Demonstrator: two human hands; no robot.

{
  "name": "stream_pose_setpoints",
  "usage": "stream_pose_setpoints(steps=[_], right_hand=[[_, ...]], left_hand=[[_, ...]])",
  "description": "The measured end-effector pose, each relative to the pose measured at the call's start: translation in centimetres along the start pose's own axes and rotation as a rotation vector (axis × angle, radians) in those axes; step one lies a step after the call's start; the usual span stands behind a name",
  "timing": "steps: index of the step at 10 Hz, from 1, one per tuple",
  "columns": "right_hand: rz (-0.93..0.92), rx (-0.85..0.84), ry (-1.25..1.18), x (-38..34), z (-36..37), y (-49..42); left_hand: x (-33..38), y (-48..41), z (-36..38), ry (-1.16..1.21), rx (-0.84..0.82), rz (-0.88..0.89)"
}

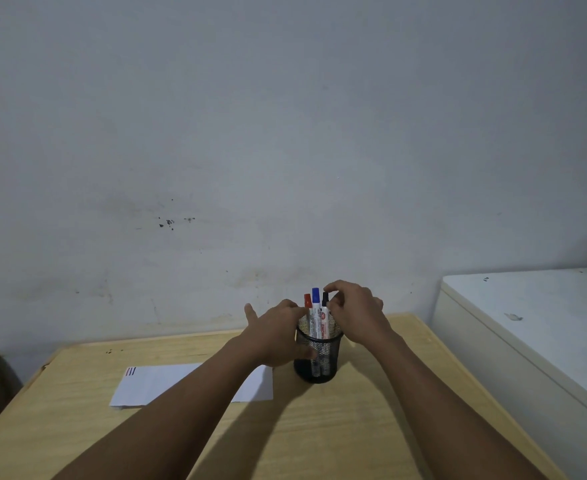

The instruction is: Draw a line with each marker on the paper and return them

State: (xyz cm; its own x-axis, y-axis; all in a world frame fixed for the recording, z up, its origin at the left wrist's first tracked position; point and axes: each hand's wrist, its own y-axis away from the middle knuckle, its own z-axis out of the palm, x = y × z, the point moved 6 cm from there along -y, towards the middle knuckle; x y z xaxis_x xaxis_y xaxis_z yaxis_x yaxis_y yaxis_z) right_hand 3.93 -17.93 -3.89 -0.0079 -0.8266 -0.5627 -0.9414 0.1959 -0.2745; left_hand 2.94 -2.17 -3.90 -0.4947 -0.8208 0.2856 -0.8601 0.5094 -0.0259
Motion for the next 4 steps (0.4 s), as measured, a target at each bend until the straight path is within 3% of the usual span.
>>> stream_pose_setpoints(steps=[4], right_hand=[[-0.092,0.083,0.019,-2.6,-2.0,1.4]], left_hand=[[-2.2,1.2,-4.0,-0.019,0.271,-0.081]])
